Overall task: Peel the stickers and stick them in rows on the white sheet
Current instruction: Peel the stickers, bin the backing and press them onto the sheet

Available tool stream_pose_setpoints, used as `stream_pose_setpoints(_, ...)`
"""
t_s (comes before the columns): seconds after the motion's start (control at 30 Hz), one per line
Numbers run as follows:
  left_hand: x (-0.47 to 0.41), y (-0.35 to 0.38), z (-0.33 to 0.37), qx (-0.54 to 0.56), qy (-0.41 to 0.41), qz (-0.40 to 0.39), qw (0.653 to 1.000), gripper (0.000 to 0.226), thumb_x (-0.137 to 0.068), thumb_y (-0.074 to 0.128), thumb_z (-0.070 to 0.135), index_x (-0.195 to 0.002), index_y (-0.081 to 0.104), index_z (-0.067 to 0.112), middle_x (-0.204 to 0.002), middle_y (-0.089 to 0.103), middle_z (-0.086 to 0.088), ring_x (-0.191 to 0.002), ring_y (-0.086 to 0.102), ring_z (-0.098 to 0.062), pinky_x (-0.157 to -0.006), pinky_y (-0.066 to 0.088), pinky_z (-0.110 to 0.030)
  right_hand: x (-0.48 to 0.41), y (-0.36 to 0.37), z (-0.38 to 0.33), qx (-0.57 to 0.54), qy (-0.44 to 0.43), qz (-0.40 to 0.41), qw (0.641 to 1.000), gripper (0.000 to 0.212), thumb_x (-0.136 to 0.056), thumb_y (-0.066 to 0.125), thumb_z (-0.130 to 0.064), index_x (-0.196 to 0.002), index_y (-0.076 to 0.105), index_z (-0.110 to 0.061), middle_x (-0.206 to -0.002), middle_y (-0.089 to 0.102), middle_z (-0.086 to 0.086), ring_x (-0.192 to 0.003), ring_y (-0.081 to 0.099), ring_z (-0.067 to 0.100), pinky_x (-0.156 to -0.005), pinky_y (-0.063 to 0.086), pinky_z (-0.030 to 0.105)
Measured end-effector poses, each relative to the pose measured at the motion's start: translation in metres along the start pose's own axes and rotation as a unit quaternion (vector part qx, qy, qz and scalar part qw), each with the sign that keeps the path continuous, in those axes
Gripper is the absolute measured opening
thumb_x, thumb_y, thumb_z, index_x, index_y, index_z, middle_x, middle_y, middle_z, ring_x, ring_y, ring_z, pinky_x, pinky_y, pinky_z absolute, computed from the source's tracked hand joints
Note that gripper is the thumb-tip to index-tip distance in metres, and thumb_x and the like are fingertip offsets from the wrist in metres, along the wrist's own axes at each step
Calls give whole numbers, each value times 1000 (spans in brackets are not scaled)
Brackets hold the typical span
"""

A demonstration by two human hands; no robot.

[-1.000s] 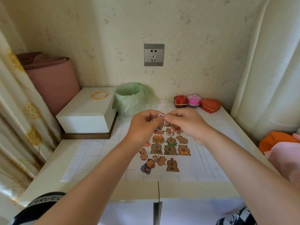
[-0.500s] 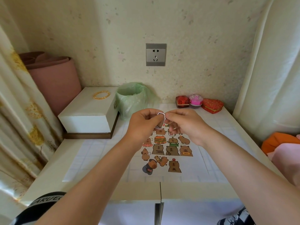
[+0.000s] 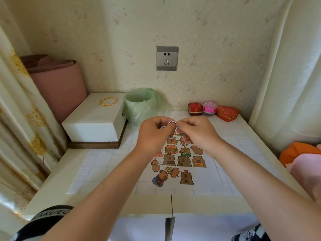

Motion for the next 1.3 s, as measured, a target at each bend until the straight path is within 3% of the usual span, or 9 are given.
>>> stream_pose_setpoints(0.27, 3, 0, 1, 3, -1, -6, 1000, 8, -88, 69, 7, -92, 75, 11, -73, 72, -9, -58, 63, -8, -57, 51, -17, 0, 1, 0, 21, -8, -5, 1000, 19, -96, 60, -18, -88, 77, -15, -68, 71, -8, -52, 57, 8, -53, 50, 23)
stream_pose_setpoints(0.37, 4, 1, 2, 7, -1, -11, 1000, 9, -89, 68, 4, -93, 75, 7, -76, 72, -11, -57, 64, -7, -54, 51, -15, -1, 0, -3, 53, -33, -4, 998, 20, -97, 59, -20, -87, 76, -18, -69, 71, -7, -53, 57, 8, -60, 52, 30)
stream_pose_setpoints(0.53, 4, 4, 3, -44, 27, -11, 999, 10, -87, 69, 8, -87, 76, 15, -72, 74, -2, -62, 68, -13, -62, 58, -25, 0, 2, -7, 129, -88, -1, 988, 28, -97, 56, -20, -76, 72, -30, -71, 71, 5, -60, 61, 32, -59, 52, 44)
stream_pose_setpoints(0.67, 6, 5, 4, -53, 34, -7, 998, 10, -87, 69, 9, -86, 76, 16, -70, 74, 0, -61, 68, -13, -63, 58, -26, 1, 3, -8, 147, -108, 3, 983, 25, -96, 57, -18, -79, 75, -24, -55, 60, -11, -49, 46, 9, -49, 37, 28)
stream_pose_setpoints(0.77, 6, 1, 6, -33, 22, 5, 999, 9, -87, 69, 8, -87, 76, 13, -67, 72, -1, -57, 64, -10, -56, 53, -22, 1, 1, -10, 116, -100, 13, 988, 27, -97, 59, -20, -76, 73, -29, -61, 66, -2, -50, 50, 9, -51, 42, 27)
stream_pose_setpoints(0.93, 1, -6, 5, -17, 1, 2, 1000, 8, -86, 71, 13, -85, 75, 20, -72, 74, -6, -65, 67, -15, -81, 61, -42, 1, -1, -9, 28, -57, 2, 998, 16, -98, 61, -19, -92, 76, -15, -58, 67, -7, -49, 53, 12, -54, 51, 30)
stream_pose_setpoints(1.13, 3, -3, 5, -16, -6, -12, 1000, 9, -86, 71, 13, -85, 75, 20, -75, 74, -9, -65, 65, -13, -82, 60, -44, 2, 1, -8, 49, -55, 1, 997, 21, -99, 57, -18, -88, 75, -16, -53, 62, -5, -48, 53, 13, -57, 51, 32)
stream_pose_setpoints(1.23, 3, -5, 5, -30, 8, 3, 1000, 10, -85, 74, 19, -91, 72, 26, -82, 73, 0, -70, 67, -12, -77, 60, -39, 2, 1, -9, 50, -55, 4, 997, 21, -99, 56, -17, -90, 75, -15, -54, 64, -10, -48, 52, 12, -57, 51, 32)
stream_pose_setpoints(1.3, 4, -11, 11, -112, 59, 40, 991, 18, -82, 77, 28, -94, 65, 32, -90, 66, 10, -73, 61, -7, -67, 52, -20, 3, 1, -9, 55, -59, 10, 997, 20, -99, 57, -18, -91, 75, -16, -57, 66, -13, -48, 52, 11, -57, 51, 30)
Point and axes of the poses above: each hand's wrist, its own x-axis away from the middle knuckle, its own y-axis out of the palm, z = x × y, the point moved 8 cm from there along -x, towards the middle knuckle
